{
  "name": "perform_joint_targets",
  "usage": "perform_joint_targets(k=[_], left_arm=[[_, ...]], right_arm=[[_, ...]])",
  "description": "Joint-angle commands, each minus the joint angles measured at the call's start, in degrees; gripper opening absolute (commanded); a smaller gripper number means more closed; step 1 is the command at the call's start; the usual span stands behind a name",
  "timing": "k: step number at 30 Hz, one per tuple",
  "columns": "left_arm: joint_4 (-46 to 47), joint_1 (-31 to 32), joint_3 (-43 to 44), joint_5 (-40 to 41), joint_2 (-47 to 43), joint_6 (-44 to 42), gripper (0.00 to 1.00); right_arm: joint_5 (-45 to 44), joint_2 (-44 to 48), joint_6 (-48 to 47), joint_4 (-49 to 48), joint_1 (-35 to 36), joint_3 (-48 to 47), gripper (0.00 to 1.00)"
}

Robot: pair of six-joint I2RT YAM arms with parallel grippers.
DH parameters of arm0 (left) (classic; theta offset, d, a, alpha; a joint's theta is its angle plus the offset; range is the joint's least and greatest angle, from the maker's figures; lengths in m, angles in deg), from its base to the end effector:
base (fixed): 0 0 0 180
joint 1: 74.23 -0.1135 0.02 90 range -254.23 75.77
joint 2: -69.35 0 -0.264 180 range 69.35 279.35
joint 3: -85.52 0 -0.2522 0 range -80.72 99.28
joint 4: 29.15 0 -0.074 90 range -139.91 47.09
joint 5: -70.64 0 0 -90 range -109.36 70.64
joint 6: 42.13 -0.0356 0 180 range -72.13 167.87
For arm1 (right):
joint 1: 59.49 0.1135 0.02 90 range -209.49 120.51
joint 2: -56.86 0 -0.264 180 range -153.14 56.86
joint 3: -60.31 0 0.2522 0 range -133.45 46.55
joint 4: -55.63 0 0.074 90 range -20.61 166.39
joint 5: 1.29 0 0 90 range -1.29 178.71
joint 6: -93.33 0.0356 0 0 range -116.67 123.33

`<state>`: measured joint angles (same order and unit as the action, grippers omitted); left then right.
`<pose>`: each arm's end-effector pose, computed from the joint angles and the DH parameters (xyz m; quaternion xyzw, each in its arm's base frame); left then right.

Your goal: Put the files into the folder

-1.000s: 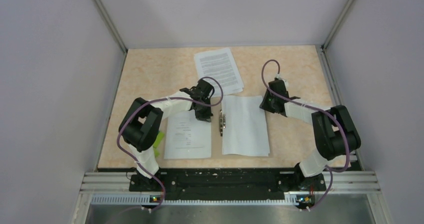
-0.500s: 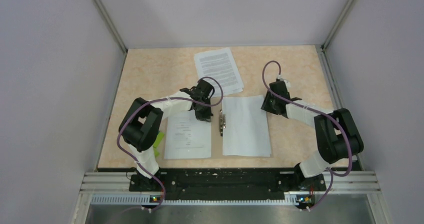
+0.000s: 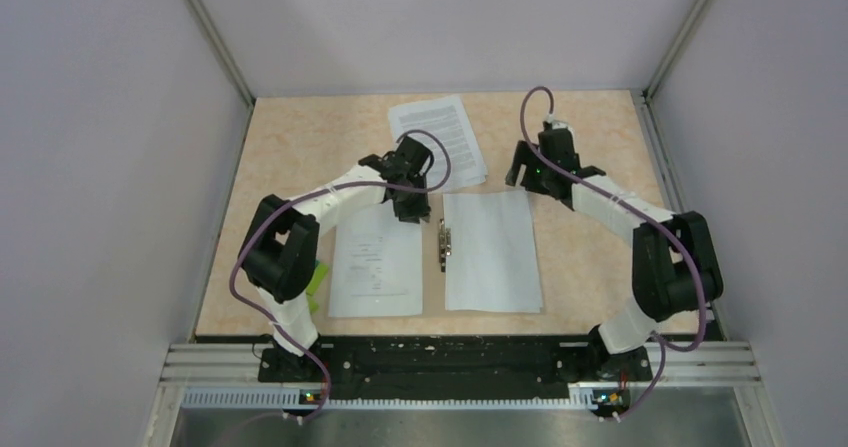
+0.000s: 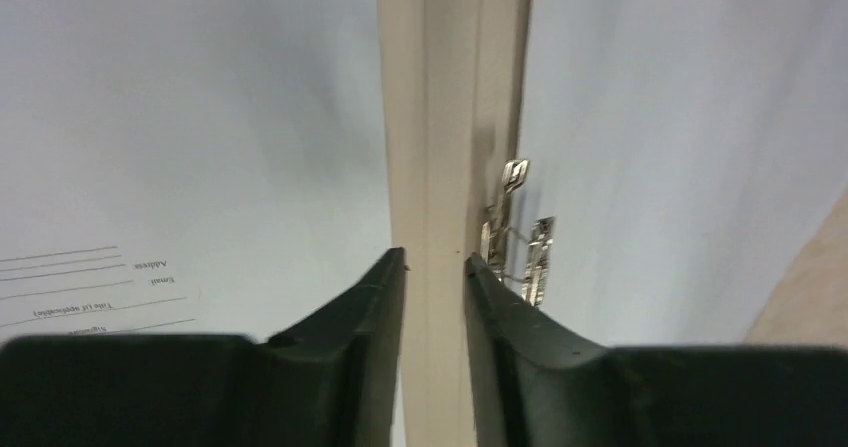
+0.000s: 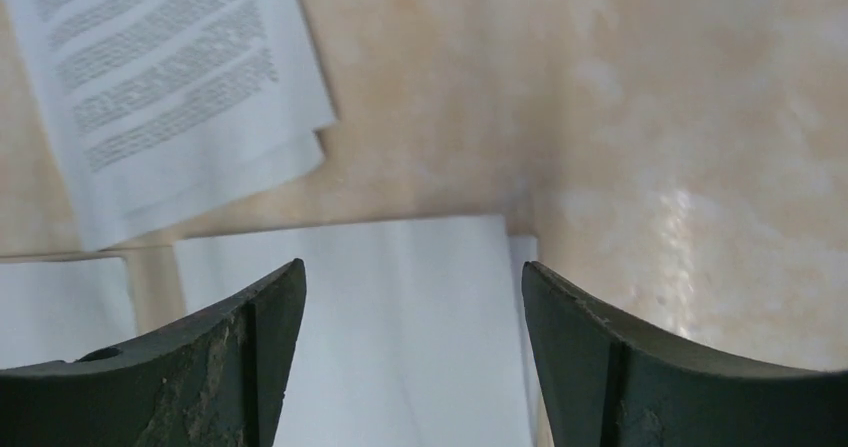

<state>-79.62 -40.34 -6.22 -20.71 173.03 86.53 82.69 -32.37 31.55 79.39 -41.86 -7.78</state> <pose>0.3069 -0.2072 0.2029 -0.0382 0.9771 -0.1328 0.1615 0.3148 0.0961 0.2093 0.1052 0.9165 0.1045 0.3716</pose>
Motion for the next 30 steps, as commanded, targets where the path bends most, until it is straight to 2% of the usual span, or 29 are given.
perform_joint_targets(k=[1, 5, 7, 11, 15, 18, 23, 30], left_arm=[[-0.18, -4.14, 8.0, 2.93, 1.44, -0.5, 0.38], [2.72, -9.29, 14.15, 2.27, 5.27, -0.57, 0.55], [4.49, -11.74, 17.14, 1.73, 7.8, -1.21, 0.59], [10.12, -17.07, 21.86, -5.29, 14.03, -2.49, 0.65], [18.95, -21.14, 23.26, -14.81, 19.16, -2.69, 0.68], [21.93, -22.65, 26.35, -19.14, 23.12, -2.5, 0.69], [18.87, -22.73, 32.93, -18.47, 28.84, -2.64, 0.68], [12.07, -22.21, 38.69, -15.19, 34.52, -0.12, 0.66]], right_arm=[[9.62, -7.85, -4.47, -2.58, 0.48, -12.71, 0.8], [14.58, -17.62, -5.99, -2.58, 0.48, -22.8, 0.82], [15.39, -22.23, -7.03, -2.1, 0.46, -28.11, 0.83], [16.56, -31.05, -8.47, -0.58, 0.46, -38.35, 0.84], [17.69, -38.89, -8.64, 0.09, 0.43, -46.29, 0.84], [17.63, -44.19, -8.52, 1.27, 0.48, -51.65, 0.84], [19.65, -48.66, -7.19, 2.68, 0.71, -55.81, 0.84], [24.7, -49.73, -4.15, 3.17, 2.55, -54.2, 0.85]])
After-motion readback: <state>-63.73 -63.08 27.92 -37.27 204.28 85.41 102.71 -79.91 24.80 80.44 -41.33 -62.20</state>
